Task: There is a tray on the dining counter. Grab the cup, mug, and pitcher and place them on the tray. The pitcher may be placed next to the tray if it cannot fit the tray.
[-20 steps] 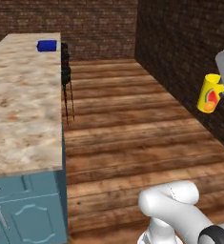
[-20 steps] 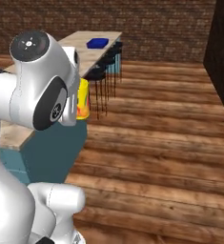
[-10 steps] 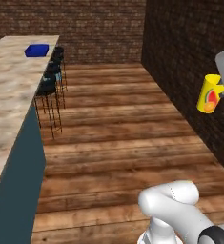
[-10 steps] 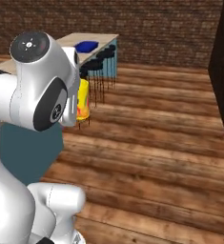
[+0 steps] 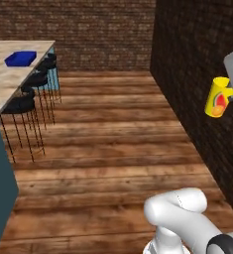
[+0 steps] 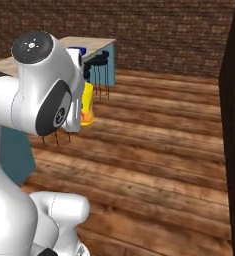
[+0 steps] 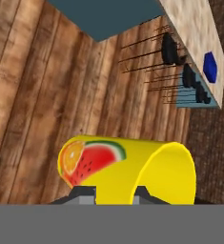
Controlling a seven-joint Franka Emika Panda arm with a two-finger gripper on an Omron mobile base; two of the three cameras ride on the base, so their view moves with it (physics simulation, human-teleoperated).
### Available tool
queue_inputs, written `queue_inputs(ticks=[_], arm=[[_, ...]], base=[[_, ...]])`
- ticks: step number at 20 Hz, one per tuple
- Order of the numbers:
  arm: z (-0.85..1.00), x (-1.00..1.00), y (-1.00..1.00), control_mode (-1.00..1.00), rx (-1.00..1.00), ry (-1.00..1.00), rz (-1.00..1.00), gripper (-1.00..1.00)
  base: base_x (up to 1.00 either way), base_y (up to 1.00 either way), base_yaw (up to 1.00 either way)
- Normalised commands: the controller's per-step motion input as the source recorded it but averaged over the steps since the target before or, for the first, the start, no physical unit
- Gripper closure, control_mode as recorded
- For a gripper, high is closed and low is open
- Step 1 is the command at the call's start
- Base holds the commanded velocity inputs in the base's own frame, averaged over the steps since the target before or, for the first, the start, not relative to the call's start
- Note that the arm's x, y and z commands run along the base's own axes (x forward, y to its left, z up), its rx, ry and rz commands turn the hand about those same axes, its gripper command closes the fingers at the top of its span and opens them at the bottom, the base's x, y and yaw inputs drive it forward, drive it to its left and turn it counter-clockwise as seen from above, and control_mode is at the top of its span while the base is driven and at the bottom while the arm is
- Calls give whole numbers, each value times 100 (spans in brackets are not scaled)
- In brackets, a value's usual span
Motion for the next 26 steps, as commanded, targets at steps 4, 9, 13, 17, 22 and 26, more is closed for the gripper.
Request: queue_inputs(ticks=[4, 9, 13, 17, 22, 26], arm=[[0, 0, 0, 100, 0, 0, 0, 100], [0, 0, 0, 100, 0, 0, 0, 100], [0, 0, 0, 100, 0, 0, 0, 100], [0, 0, 0, 100, 0, 0, 0, 100], [0, 0, 0, 100, 0, 0, 0, 100], [0, 0, 0, 100, 0, 0, 0, 100]], base=[[100, -72, 13], [100, -67, 12], [100, -78, 7], [100, -52, 4], [100, 7, 17], [100, 1, 31]])
